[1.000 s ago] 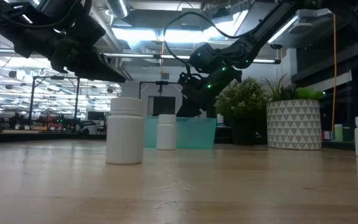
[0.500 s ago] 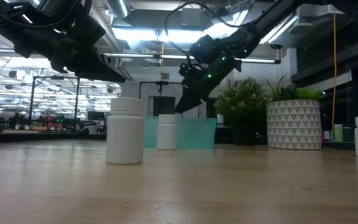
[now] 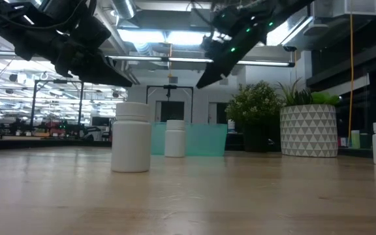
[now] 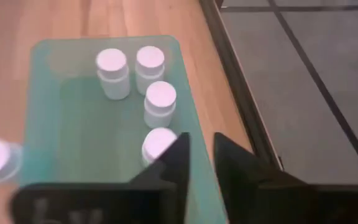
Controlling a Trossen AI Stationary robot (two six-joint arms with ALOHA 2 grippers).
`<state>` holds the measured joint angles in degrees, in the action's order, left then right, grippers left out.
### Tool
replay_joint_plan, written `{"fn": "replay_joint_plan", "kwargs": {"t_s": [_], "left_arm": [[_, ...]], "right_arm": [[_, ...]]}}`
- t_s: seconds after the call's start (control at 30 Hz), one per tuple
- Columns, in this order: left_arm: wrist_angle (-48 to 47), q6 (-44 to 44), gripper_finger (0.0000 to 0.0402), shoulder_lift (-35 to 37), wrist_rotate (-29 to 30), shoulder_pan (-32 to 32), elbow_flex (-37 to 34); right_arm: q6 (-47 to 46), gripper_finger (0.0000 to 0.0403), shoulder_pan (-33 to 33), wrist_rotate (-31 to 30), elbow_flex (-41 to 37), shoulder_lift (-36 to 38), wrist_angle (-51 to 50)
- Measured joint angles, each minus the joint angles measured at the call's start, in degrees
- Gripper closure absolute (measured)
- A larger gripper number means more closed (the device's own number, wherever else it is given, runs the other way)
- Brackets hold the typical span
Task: Pick and place pill bottles into a basket
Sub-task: Put the white pill bottle into the green bin
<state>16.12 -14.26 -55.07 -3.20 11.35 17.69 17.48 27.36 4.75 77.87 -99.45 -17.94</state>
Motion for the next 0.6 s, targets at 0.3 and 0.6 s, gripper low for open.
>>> {"fn": "replay_joint_plan", "kwargs": {"t_s": [0.3,0.6], "left_arm": [[-0.02,0.13,0.0372,0.0,1.74,-0.07,0.0],[0.83,1.86,0.0299,0.08,2.25,-0.16,0.0]], "right_arm": [[-2.05,0.0386,-1.41,1.47,-18.64,12.86,11.68],[-9.39,0.0395,-5.03,1.54,-38.64,22.85,26.88]]}}
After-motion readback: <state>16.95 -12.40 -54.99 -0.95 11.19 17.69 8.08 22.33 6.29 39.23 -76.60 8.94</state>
